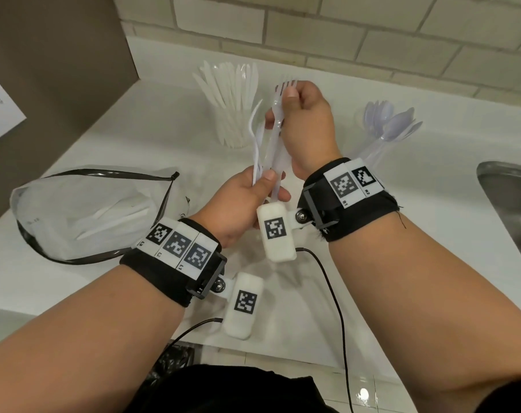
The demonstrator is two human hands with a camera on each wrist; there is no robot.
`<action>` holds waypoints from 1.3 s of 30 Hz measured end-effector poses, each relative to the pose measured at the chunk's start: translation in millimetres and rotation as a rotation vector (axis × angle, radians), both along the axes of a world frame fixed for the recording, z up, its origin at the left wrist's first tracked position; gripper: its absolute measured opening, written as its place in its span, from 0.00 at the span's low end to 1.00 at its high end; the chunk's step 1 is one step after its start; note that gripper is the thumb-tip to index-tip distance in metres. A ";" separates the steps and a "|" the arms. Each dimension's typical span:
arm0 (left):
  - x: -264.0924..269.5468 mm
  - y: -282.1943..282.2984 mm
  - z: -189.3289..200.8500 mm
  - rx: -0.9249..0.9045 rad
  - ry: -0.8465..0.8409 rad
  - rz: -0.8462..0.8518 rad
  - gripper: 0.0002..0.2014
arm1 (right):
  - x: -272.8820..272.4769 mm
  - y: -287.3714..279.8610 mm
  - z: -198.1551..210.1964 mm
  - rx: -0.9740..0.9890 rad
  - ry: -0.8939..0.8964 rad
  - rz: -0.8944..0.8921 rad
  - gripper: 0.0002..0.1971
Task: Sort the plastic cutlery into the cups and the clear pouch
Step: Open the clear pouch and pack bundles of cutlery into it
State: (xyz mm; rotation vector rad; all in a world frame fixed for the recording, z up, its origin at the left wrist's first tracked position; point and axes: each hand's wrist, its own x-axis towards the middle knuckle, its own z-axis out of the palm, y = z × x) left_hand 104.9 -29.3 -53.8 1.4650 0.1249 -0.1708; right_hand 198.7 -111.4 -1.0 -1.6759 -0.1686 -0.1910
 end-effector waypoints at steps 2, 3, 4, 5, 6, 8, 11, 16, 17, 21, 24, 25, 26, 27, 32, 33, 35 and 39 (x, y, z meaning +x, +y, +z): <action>-0.8 0.8 -0.7 0.064 0.000 -0.019 0.10 | 3.5 -4.6 8.0 0.141 -0.090 -0.080 0.10; -0.2 2.3 -3.0 0.106 0.001 -0.014 0.10 | 5.8 -9.1 14.9 0.250 -0.131 -0.120 0.09; 0.5 4.3 -5.1 0.132 -0.003 0.001 0.11 | 7.5 -14.1 22.8 0.344 -0.161 -0.143 0.09; 1.8 6.4 -6.3 0.137 -0.009 0.032 0.11 | 8.8 -19.0 29.5 0.394 -0.184 -0.149 0.09; 3.4 8.4 -6.3 0.122 -0.006 0.082 0.11 | 9.3 -22.5 34.1 0.384 -0.184 -0.145 0.09; 7.9 11.4 -2.5 0.061 0.006 0.186 0.10 | 9.3 -22.1 31.2 0.197 -0.059 -0.082 0.11; 13.9 11.5 7.0 0.014 -0.011 0.233 0.10 | 0.4 -13.3 6.6 -0.148 0.187 0.102 0.22; 17.4 12.2 8.6 0.011 -0.030 0.227 0.11 | -14.0 -3.4 -12.6 -0.072 0.320 0.234 0.06; 16.8 12.1 7.4 0.002 -0.025 0.236 0.10 | -11.8 -2.0 -11.8 -0.078 0.313 0.185 0.07; 14.2 14.3 0.5 0.048 0.014 0.263 0.10 | -2.1 -5.4 5.2 -0.055 0.271 0.000 0.09; 15.4 14.8 -1.6 0.099 0.026 0.246 0.10 | -5.8 -7.3 15.1 -0.020 0.257 0.103 0.18; 16.2 14.1 -0.7 0.122 0.026 0.238 0.10 | -8.4 -5.9 15.3 -0.063 0.247 0.143 0.19; 17.2 13.2 0.9 0.139 0.023 0.231 0.09 | -10.8 -3.8 13.5 -0.121 0.234 0.185 0.18; 18.3 12.6 3.1 0.148 0.020 0.221 0.09 | -13.0 -2.0 10.5 -0.160 0.231 0.228 0.18; 21.5 9.3 9.3 0.190 -0.004 0.143 0.09 | -13.0 1.2 -2.7 -0.162 0.257 0.244 0.14; 21.2 8.8 9.3 0.194 -0.004 0.142 0.09 | -11.8 2.9 -3.1 -0.156 0.236 0.226 0.12; 20.6 8.1 7.9 0.202 0.000 0.149 0.09 | -9.4 6.0 -1.9 -0.159 0.164 0.192 0.08; 18.5 10.4 2.2 0.263 0.007 0.173 0.09 | 8.4 1.7 15.6 -0.075 0.066 0.074 0.06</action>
